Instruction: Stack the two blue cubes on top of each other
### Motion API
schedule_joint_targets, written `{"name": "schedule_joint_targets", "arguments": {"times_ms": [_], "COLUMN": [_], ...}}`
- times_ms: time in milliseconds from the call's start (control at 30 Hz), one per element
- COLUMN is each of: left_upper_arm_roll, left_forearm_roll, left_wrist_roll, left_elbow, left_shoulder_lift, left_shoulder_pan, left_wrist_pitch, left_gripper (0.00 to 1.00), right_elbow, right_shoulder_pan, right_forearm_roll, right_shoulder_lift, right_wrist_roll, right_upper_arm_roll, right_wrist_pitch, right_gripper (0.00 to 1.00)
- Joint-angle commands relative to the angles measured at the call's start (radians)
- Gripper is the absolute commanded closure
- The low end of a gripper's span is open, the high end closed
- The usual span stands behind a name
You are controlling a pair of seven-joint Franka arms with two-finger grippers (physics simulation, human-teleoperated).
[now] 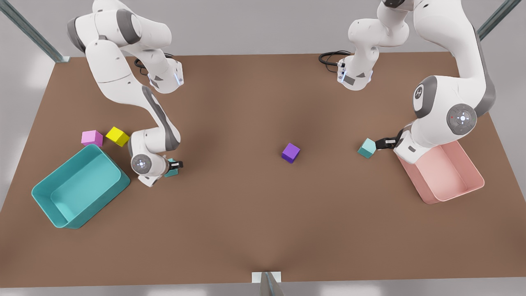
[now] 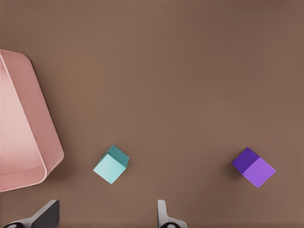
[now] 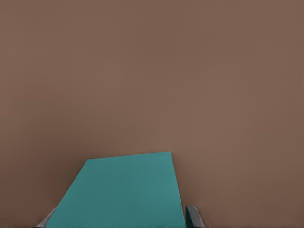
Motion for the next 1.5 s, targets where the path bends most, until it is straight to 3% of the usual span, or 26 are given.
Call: {"name": "schedule_joint_targets", "arguments": {"times_ms": [0, 67, 100, 133, 233, 400, 500, 567, 633, 700, 733, 767, 900, 967, 1033, 1100, 1200, 1300, 1333, 1400, 1467], "left_upper_arm_roll": [0.0, -0.001, -0.001, -0.001, -0.001, 0.0, 0.0, 0.0, 0.072, 0.101, 0.121, 0.155, 0.19, 0.198, 0.198, 0.198, 0.2, 0.2, 0.2, 0.201, 0.201], "left_forearm_roll": [0.001, 0.001, 0.001, 0.001, 0.002, 0.001, -0.001, -0.001, -0.009, -0.045, -0.067, -0.13, -0.206, -0.248, -0.277, -0.279, -0.274, -0.269, -0.269, -0.269, -0.269], "left_wrist_roll": [-0.005, -0.005, -0.006, -0.006, -0.006, -0.006, -0.011, -0.074, -0.176, -0.374, -0.39, -0.39, -0.603, -0.638, -0.678, -0.678, -0.672, -0.669, -0.666, -0.609, -0.594], "left_elbow": [0.0, 0.0, 0.0, 0.0, 0.0, 0.0, -0.001, -0.006, -0.168, -0.354, -0.4, -0.467, -0.593, -0.656, -0.665, -0.678, -0.679, -0.685, -0.69, -0.699, -0.701], "left_shoulder_lift": [-0.001, -0.001, -0.002, -0.002, -0.002, 0.021, 0.062, 0.082, 0.071, 0.059, 0.062, 0.06, 0.059, 0.059, 0.059, 0.059, 0.059, 0.06, 0.06, 0.062, 0.065], "left_shoulder_pan": [0.0, 0.0, -0.002, -0.002, -0.002, 0.007, 0.026, 0.046, 0.041, 0.037, 0.038, 0.034, 0.032, 0.032, 0.017, 0.018, 0.021, 0.024, 0.024, 0.024, 0.024], "left_wrist_pitch": [-0.003, -0.003, -0.003, -0.003, -0.003, -0.003, -0.003, -0.003, 0.115, 0.35, 0.436, 0.539, 0.661, 0.746, 0.746, 0.746, 0.746, 0.744, 0.744, 0.741, 0.738], "left_gripper": [0.0, 0.0, 0.0, 0.0, 0.0, 0.0, 0.0, 0.0, 0.0, 0.0, 0.0, 0.0, 0.0, 0.0, 0.0, 0.0, 0.0, 0.0, 0.0, 0.0, 0.0], "right_elbow": [0.004, 0.019, 0.042, 0.102, 0.277, 0.944, 1.154, 1.189, 1.189, 1.189, 1.189, 1.188, 1.191, 1.228, 1.242, 1.291, 1.274, 1.237, 1.22, 0.866, 0.522], "right_shoulder_pan": [0.0, -0.003, -0.006, -0.012, 0.035, 0.422, 0.489, 0.514, 0.525, 0.535, 0.54, 0.546, 0.546, 0.516, 0.355, 0.218, 0.081, -0.072, -0.086, -0.09, -0.141], "right_forearm_roll": [0.001, 0.001, 0.001, 0.007, 0.11, 0.162, 0.159, 0.159, 0.159, 0.159, 0.159, 0.159, 0.159, 0.24, 0.477, 0.475, 0.3, 0.018, -0.081, -0.102, -0.043], "right_shoulder_lift": [0.005, 0.002, -0.001, -0.004, 0.01, 0.381, 0.542, 0.596, 0.622, 0.634, 0.636, 0.636, 0.639, 0.579, 0.467, 0.435, 0.41, 0.35, 0.246, -0.18, -0.415], "right_wrist_roll": [0.018, 0.014, 0.005, -0.005, 0.087, 0.834, 1.041, 1.098, 1.1, 1.1, 1.1, 1.1, 1.1, 1.098, 1.022, 0.907, 0.672, -0.038, -0.349, -0.402, -0.388], "right_upper_arm_roll": [0.0, 0.0, 0.0, 0.002, 0.061, 0.063, 0.068, 0.068, 0.068, 0.068, 0.064, 0.064, 0.066, 0.072, 0.098, 0.097, 0.077, 0.072, 0.072, 0.074, 0.069], "right_wrist_pitch": [-0.004, -0.037, -0.06, -0.129, -0.165, -0.16, -0.131, -0.056, -0.025, -0.022, -0.008, -0.001, 0.001, -0.09, -0.367, -0.688, -0.927, -0.998, -0.999, -0.96, -0.742], "right_gripper": [0.19, 0.57, 0.69, 0.74, 0.74, 0.73, 0.73, 0.73, 0.72, 0.7, 0.18, 0.0, 0.0, 0.0, 0.0, 0.0, 0.0, 0.0, 0.0, 0.0, 0.0]}}
